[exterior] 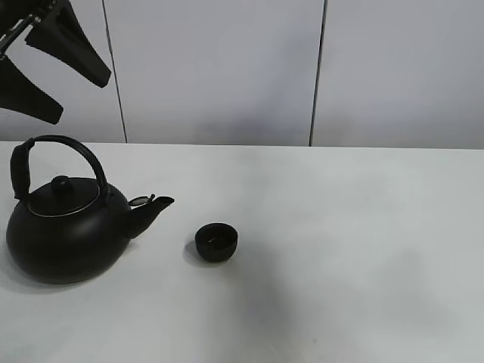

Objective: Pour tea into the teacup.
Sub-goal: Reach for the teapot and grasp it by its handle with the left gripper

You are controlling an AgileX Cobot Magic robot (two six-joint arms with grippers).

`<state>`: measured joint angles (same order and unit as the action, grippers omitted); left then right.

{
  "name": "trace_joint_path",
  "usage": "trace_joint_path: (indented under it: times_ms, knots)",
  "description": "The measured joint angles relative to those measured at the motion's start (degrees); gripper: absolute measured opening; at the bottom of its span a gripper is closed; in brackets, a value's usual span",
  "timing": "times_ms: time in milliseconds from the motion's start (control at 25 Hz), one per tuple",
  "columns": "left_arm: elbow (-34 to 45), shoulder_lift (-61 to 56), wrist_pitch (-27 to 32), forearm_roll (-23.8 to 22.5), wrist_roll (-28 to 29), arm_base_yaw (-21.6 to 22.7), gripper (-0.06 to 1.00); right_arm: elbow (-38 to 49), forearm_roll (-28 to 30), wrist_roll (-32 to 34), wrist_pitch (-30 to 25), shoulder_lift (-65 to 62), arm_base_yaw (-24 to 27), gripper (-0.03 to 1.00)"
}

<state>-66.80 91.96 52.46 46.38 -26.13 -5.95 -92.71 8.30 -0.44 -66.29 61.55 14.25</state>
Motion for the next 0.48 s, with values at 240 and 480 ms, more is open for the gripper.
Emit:
trace_joint_path:
  times_ms: [240,480]
  knots:
    - [0.0,0.0,0.0,0.0,0.0,0.0,0.53,-0.4,-8.3,-2.9,-2.9,-21.2,-5.2,0.54]
    - [0.0,0.0,0.0,0.0,0.0,0.0,0.53,1.0,-11.9,-2.9,-6.4,-36.1,-6.1,0.53]
